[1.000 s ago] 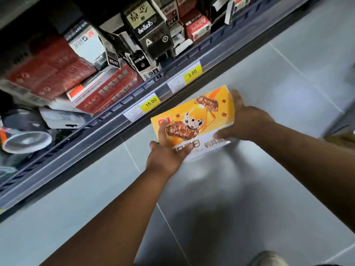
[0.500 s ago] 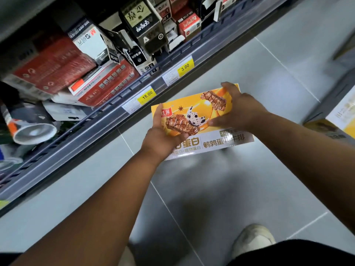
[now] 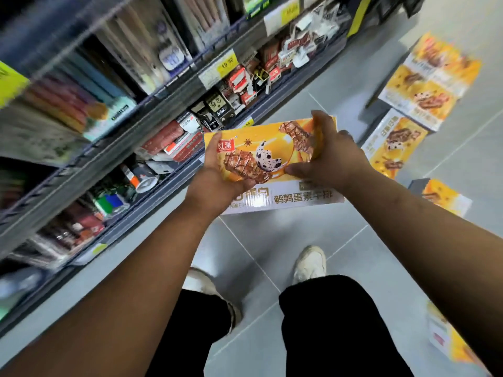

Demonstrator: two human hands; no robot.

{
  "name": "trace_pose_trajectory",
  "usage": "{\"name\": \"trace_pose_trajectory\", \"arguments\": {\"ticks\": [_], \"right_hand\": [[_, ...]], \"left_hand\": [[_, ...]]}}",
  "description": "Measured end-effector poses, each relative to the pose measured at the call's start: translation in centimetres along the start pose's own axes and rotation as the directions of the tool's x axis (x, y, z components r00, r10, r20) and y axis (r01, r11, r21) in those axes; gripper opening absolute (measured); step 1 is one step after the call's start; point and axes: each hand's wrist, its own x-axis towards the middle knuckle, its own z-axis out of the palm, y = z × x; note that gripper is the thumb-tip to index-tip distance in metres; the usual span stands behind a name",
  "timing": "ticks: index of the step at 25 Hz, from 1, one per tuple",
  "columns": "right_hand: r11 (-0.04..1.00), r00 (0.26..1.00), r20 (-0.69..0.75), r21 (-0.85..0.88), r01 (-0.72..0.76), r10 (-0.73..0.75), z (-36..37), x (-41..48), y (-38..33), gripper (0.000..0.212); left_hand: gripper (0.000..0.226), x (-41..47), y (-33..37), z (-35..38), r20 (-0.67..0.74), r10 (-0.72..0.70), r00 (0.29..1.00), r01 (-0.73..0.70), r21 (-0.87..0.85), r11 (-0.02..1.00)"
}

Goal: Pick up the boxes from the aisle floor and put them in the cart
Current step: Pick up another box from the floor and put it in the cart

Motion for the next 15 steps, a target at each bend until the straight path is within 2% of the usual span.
{"name": "trace_pose_trajectory", "arguments": {"ticks": [8, 15], "right_hand": [[0.992, 0.992, -0.040, 0.045, 0.118, -0.116, -13.8, -14.8, -10.2, 0.118], [0.955, 0.955, -0.019, -0.029, 0.295, -0.295, -20.9, -26.0, -19.3, 0.114]], "left_hand": [[0.112, -17.3, 14.0, -10.9, -0.110, 0.083, 0.991, -0.076, 0.067, 0.995], [0.111, -32.1, 19.0, -19.0, -0.306, 0.028, 0.952, -0.026, 0.013, 1.000]]}}
